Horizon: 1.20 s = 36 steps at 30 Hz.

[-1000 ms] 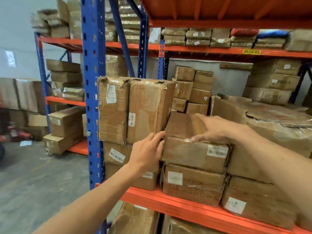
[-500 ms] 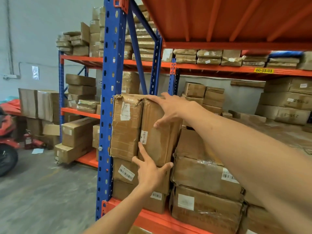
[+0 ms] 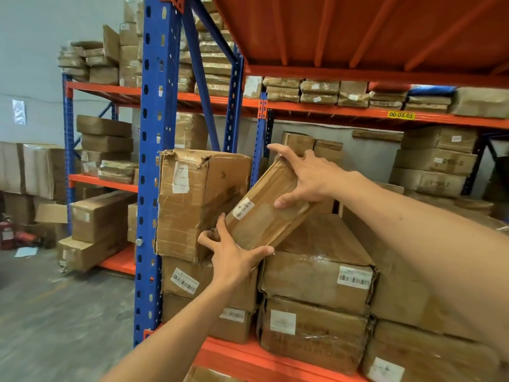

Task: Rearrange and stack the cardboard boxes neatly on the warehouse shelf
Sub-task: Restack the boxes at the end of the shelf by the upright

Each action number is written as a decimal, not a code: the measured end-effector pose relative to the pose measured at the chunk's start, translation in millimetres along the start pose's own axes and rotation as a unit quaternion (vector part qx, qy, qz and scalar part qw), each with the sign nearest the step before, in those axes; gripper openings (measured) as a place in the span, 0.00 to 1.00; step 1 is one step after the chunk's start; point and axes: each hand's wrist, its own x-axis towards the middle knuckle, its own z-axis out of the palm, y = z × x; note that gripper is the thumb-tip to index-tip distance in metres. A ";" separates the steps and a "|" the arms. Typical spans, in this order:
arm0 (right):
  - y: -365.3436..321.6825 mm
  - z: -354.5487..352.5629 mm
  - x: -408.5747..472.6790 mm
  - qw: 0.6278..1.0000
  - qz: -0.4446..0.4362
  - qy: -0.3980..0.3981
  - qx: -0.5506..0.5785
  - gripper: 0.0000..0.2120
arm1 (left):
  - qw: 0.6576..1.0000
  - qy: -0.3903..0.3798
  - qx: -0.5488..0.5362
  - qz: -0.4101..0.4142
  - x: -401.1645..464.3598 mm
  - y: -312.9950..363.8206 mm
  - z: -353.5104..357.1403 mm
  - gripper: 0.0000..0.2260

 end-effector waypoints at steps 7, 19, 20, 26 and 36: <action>57.9 76.9 -87.3 0.964 0.124 0.043 0.232 0.37 | 0.993 -0.045 0.005 0.106 17.8 21.9 -7.2 0.48; 71.6 85.9 -139.7 0.955 0.152 0.180 0.180 0.32 | 0.968 -0.163 0.067 0.180 21.4 60.2 14.7 0.35; 77.4 79.4 -142.9 0.964 0.146 0.197 0.103 0.33 | 0.967 -0.161 0.067 0.184 19.7 64.2 21.7 0.35; 114.6 47.4 -127.1 0.985 0.122 0.117 0.013 0.27 | 0.964 -0.172 0.060 0.195 31.3 74.1 43.1 0.36; 118.1 57.7 -117.1 0.985 0.123 0.109 0.048 0.23 | 0.957 -0.200 0.099 0.185 36.9 73.2 44.6 0.37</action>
